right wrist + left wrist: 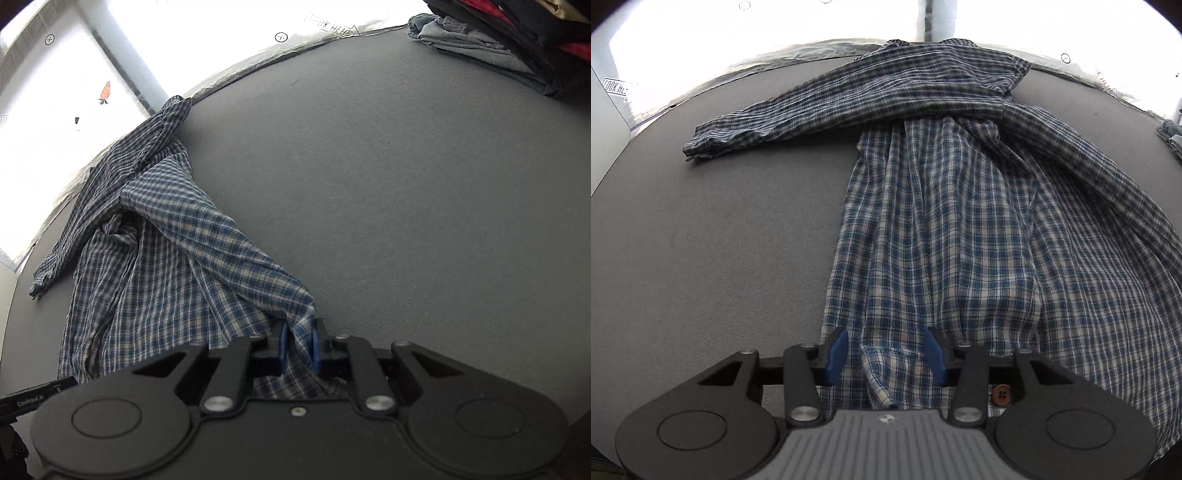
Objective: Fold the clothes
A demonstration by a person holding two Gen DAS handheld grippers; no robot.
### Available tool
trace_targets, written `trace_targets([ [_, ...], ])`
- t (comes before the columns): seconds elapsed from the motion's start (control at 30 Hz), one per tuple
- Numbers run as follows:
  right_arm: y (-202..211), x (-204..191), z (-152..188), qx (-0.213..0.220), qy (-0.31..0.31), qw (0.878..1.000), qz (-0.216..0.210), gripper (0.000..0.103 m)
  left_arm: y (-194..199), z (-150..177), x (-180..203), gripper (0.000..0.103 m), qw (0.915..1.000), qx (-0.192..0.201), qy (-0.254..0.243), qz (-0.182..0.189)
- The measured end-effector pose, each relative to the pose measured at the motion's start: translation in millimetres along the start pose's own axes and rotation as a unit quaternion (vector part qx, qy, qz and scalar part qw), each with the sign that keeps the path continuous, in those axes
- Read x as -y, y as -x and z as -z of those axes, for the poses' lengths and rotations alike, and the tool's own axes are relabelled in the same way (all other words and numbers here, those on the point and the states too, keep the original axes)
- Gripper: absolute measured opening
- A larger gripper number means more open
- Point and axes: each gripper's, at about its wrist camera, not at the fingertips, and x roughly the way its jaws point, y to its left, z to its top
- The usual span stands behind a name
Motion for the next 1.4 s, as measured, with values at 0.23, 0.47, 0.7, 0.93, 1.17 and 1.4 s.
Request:
trace_targets([
  [0.23,2.6,37.8,8.5,-0.005,-0.241,0.957,-0.159,0.004,-5.0,2.8,-3.6,0.063,0.9998,-0.008,0.011,-0.015],
  [0.47,14.9,27.3,14.7,-0.01,-0.252,0.953,-0.168,0.004,-8.2,2.3,-11.3,0.077,0.9994,-0.018,0.026,-0.013],
  [0.7,40.9,-11.9,5.5,0.01,-0.164,0.976,-0.144,0.004,-4.5,-0.3,-2.3,0.076,0.9993,-0.024,0.016,-0.024],
  [0.93,46.7,-17.5,14.7,0.004,-0.183,0.972,-0.149,0.004,16.7,-8.5,21.6,0.076,0.9996,-0.006,-0.026,-0.008],
  [1.17,53.3,-1.8,16.7,0.008,-0.181,0.975,-0.13,0.004,24.8,-21.8,75.3,0.076,0.9957,-0.002,-0.061,0.07],
  [1.4,48.7,5.6,6.6,0.002,-0.161,0.979,-0.123,0.004,13.8,-26.5,156.6,0.076,0.9806,0.0,-0.155,0.12],
])
